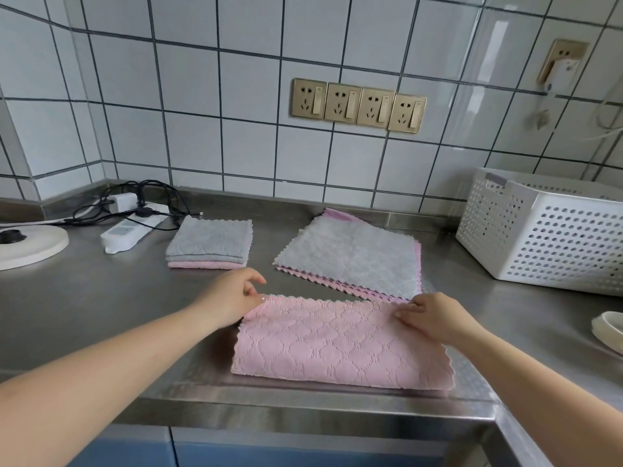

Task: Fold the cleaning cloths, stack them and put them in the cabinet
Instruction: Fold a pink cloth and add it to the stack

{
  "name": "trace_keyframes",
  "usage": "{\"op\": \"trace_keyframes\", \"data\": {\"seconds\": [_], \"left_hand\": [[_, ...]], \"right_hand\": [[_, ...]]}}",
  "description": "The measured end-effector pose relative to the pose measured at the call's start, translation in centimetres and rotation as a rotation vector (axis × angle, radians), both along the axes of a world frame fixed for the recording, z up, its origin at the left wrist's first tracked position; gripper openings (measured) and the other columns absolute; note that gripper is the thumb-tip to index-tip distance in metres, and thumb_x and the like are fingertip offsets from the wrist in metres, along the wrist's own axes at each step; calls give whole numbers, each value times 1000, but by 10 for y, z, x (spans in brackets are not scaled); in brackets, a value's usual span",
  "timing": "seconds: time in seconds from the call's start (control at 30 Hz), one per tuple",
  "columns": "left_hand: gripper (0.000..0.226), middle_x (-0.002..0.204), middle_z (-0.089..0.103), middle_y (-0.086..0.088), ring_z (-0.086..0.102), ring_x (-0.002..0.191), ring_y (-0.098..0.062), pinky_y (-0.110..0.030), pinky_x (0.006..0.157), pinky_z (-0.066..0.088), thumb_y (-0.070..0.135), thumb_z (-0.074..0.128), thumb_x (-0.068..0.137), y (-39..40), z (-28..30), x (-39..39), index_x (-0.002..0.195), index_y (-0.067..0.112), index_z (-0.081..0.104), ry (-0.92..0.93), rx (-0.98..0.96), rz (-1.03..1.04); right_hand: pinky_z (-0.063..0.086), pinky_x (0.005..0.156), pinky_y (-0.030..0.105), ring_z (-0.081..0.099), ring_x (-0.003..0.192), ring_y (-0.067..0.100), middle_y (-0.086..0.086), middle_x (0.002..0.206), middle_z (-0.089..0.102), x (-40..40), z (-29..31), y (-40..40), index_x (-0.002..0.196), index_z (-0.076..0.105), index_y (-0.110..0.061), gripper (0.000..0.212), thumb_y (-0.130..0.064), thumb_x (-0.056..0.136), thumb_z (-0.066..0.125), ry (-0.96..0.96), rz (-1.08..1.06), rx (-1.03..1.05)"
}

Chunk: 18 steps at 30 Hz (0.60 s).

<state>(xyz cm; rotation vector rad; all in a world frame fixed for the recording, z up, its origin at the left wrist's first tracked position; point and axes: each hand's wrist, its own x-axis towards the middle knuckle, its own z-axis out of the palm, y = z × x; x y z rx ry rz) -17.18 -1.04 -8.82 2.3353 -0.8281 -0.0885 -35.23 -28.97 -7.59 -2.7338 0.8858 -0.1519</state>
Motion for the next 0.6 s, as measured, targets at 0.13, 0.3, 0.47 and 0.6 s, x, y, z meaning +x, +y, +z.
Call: {"op": "trace_keyframes", "data": {"seconds": [0.13, 0.3, 0.47, 0.6], "left_hand": [[21, 80, 60, 13, 53, 69, -2, -19, 58, 37, 28, 61, 87, -5, -4, 5, 108, 26, 58, -90, 49, 27], [25, 81, 60, 12, 53, 70, -5, -18, 58, 36, 29, 62, 87, -9, -6, 10, 111, 24, 58, -121, 66, 41], [27, 86, 60, 10, 51, 72, -7, -20, 57, 35, 29, 63, 87, -12, -8, 13, 112, 22, 59, -126, 97, 54], [33, 116, 57, 4, 55, 98, -11, -25, 75, 39, 37, 57, 89, -12, 4, 4, 119, 24, 59, -275, 140, 85]], "right_hand": [[32, 50, 20, 48, 64, 10, -8, 64, 53, 2, -1, -3, 64, 51, -19, 33, -41, 86, 61, -38, -19, 16], [31, 47, 21, 46, 59, 6, -7, 64, 53, 4, -3, -3, 65, 53, -20, 32, -41, 86, 62, -61, -37, 34], [37, 50, 20, 53, 67, 11, -6, 73, 60, 6, -3, -2, 88, 66, -14, 26, -39, 88, 61, -53, -55, 67], [47, 80, 31, 59, 105, 23, 4, 123, 58, 5, 9, 4, 124, 56, -20, 40, -41, 90, 56, 24, -27, -133]]}}
